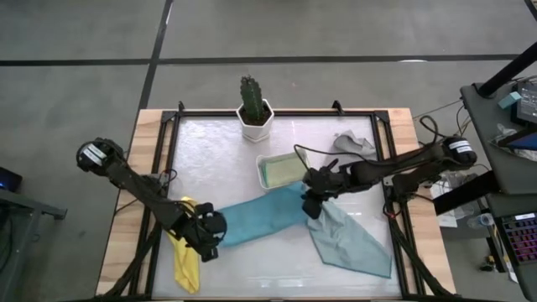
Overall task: Fold microfiber towels
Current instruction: Fold the dark blue towel
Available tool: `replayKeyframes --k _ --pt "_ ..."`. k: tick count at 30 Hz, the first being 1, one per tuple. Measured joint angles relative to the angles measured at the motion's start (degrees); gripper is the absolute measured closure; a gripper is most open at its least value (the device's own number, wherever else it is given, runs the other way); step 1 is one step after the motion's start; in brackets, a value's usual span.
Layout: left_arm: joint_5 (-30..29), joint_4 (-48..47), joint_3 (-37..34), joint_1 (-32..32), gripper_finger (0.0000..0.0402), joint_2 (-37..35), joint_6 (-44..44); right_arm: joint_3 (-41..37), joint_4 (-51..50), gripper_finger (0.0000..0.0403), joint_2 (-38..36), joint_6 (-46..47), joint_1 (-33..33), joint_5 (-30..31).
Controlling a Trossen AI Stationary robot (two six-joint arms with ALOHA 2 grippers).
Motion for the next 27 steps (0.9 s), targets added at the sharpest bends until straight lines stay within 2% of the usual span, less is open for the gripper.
replayKeyframes --k 4,11,17,27 --pt "2.3 -3.9 -0.3 -0.8 0.0274 0.2 -5.3 4.8 -0.8 0.039 4.3 0.4 0.0 -0.3" --pt "1.9 -2.8 -2.5 -2.0 0.0274 0.9 -9.5 15.7 -1.2 0.039 17.6 -2.8 0.4 -2.8" --pt "1.0 0.6 -3.6 -2.3 0.0274 3.8 -9.7 25.5 -0.3 0.039 28.0 -6.4 1.4 -4.4" --pt "0.3 4.4 -3.5 -2.4 0.0274 8.0 -9.9 33.2 2.8 0.039 35.8 -7.0 1.3 -3.1"
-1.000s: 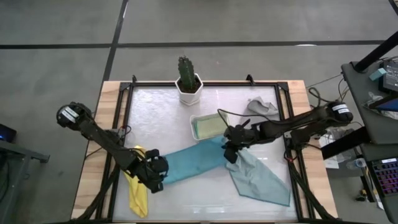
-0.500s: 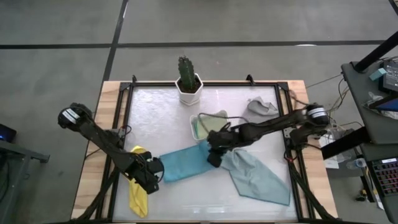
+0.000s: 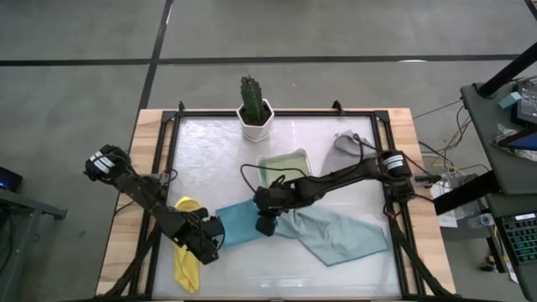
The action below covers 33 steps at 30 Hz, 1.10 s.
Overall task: Fold microfiber towels
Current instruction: Fold the dark blue towel
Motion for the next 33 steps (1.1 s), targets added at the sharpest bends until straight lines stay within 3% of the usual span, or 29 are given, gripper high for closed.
replayKeyframes --k 23,27,33 --pt "-2.3 0.3 0.0 0.0 0.0274 0.0 0.1 0.8 16.8 0.0386 4.0 0.5 -0.6 -0.1" --pt "-2.3 0.3 0.0 0.0 0.0274 0.0 0.3 0.8 16.2 0.0355 4.0 0.1 -0.6 -0.4" --pt "-2.5 0.3 0.0 0.0 0.0274 0.0 0.3 0.8 16.6 0.0275 4.0 -2.1 -0.5 -2.2"
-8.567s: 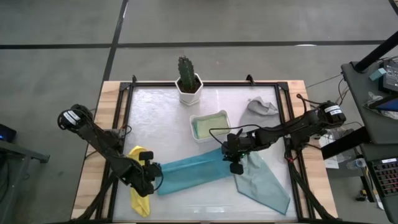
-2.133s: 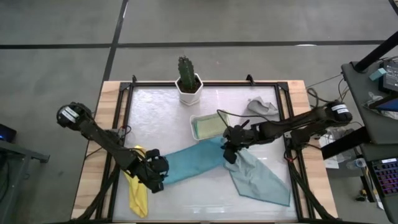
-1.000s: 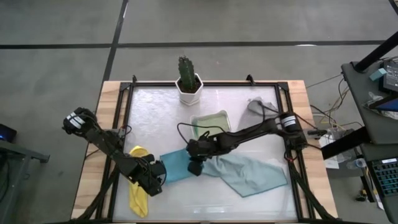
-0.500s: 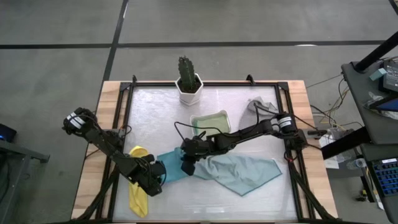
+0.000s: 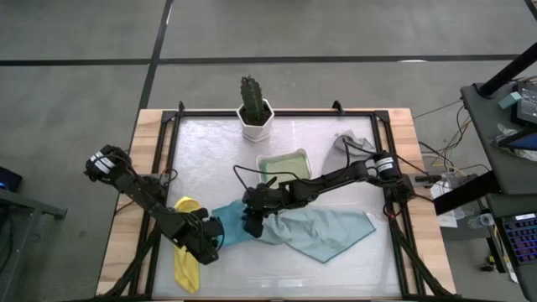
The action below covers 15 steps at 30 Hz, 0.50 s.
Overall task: Fold microfiber towels
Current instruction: Fold the dark blue towel
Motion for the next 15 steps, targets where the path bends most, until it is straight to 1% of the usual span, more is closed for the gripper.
replayKeyframes --k 3,7,11,15 --pt "0.0 0.0 0.0 0.0 0.0274 0.0 0.0 0.0 0.7 0.0238 0.0 -0.9 0.0 0.0" --pt "-0.1 0.0 0.0 0.0 0.0274 0.0 0.0 0.0 1.4 0.0202 -0.1 -5.7 0.2 -1.0" --pt "-0.2 0.0 0.0 0.0 0.0274 0.0 0.0 0.0 -1.2 0.0183 -1.3 -8.6 0.3 -3.5" --pt "-0.3 0.0 0.0 0.0 0.0274 0.0 0.0 0.0 -9.5 0.0178 -3.9 -10.4 0.3 -3.6"
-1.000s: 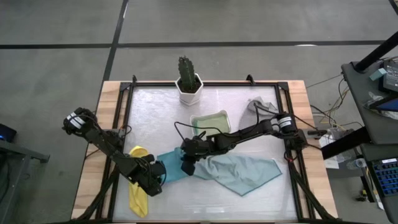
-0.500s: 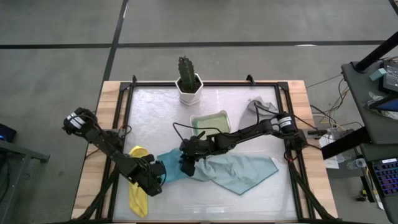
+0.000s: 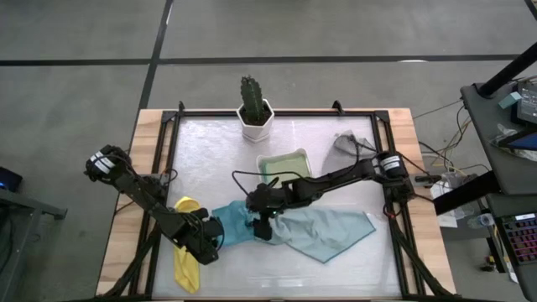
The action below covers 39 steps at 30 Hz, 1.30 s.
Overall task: Fold microfiber towels
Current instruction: Fold the dark blue towel
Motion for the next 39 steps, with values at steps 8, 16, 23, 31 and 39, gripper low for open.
replayKeyframes --k 8,16,23,31,39 --pt "-0.9 0.2 -0.1 0.0 0.0274 0.1 0.1 -0.4 -26.0 0.0193 -5.2 0.0 3.2 7.9" --pt "-1.9 0.4 -0.3 0.1 0.0274 0.1 0.1 -7.8 -29.0 0.0268 -4.7 1.9 7.8 11.3" --pt "-1.9 0.4 -0.6 0.1 0.0274 0.0 0.0 -13.6 -30.3 0.0339 -4.8 5.3 7.7 12.2" --pt "-1.8 0.5 -0.8 0.1 0.0274 0.0 -0.1 -14.2 -44.7 0.0371 -6.6 6.6 7.9 11.8" --pt "-1.7 0.5 -0.9 0.1 0.0274 0.0 -0.1 -14.2 -47.8 0.036 -11.8 6.6 7.9 11.6"
